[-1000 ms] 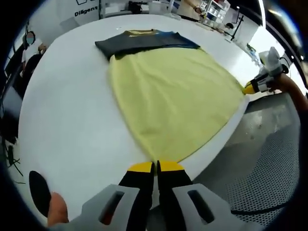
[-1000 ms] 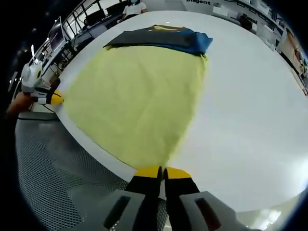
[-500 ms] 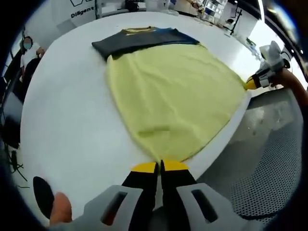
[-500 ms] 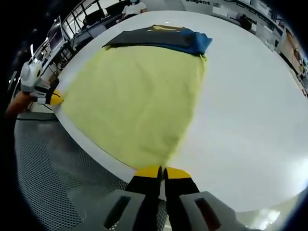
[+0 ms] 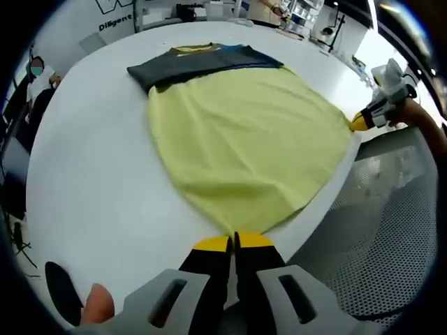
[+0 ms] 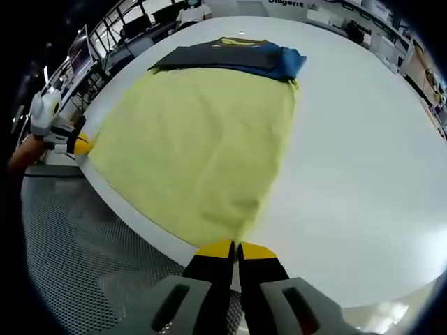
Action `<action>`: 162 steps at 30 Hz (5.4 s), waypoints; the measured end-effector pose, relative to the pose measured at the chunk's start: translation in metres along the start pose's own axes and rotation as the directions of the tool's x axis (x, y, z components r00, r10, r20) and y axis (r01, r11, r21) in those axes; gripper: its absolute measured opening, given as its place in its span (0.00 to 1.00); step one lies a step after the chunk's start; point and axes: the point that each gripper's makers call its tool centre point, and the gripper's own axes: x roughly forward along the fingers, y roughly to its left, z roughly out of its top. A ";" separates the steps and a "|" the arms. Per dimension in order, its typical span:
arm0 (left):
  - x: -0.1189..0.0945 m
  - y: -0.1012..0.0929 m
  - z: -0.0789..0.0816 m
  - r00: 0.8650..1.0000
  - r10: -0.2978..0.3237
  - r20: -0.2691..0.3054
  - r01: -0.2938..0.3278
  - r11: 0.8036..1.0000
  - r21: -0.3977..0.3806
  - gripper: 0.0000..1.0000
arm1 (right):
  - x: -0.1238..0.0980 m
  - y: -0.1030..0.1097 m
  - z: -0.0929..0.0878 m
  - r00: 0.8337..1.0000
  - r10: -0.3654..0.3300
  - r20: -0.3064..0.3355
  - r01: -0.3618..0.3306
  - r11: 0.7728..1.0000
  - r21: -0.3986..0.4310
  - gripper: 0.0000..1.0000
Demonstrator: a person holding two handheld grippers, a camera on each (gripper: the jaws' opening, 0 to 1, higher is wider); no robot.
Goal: Fold the garment on the visible template until the final outline fits inside the template.
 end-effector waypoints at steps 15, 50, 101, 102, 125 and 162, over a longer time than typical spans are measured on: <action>-0.021 -0.003 0.002 1.000 0.002 0.007 -0.001 0.998 -0.056 0.03 | -0.008 -0.003 0.003 1.000 -0.013 0.002 0.013 1.000 0.023 0.00; -0.060 -0.026 0.005 0.995 -0.095 0.001 0.094 0.979 -0.179 0.03 | -0.044 -0.009 0.018 1.000 0.005 0.017 -0.006 0.997 0.073 0.00; -0.057 0.094 0.218 0.915 0.070 0.397 0.035 0.967 -0.252 0.02 | -0.060 -0.076 0.230 0.940 -0.098 0.327 0.069 0.993 0.099 0.00; -0.056 0.098 0.223 0.912 0.078 0.403 0.031 0.966 -0.257 0.02 | -0.059 -0.077 0.234 0.939 -0.099 0.330 0.070 0.992 0.101 0.00; -0.012 0.155 0.291 0.887 0.136 0.442 0.000 0.956 -0.295 0.03 | -0.027 -0.111 0.314 0.916 -0.149 0.373 0.120 0.988 0.102 0.00; 0.081 0.197 0.302 0.913 0.161 0.375 -0.034 0.946 -0.323 0.03 | 0.066 -0.149 0.334 0.933 -0.166 0.318 0.137 0.984 0.114 0.00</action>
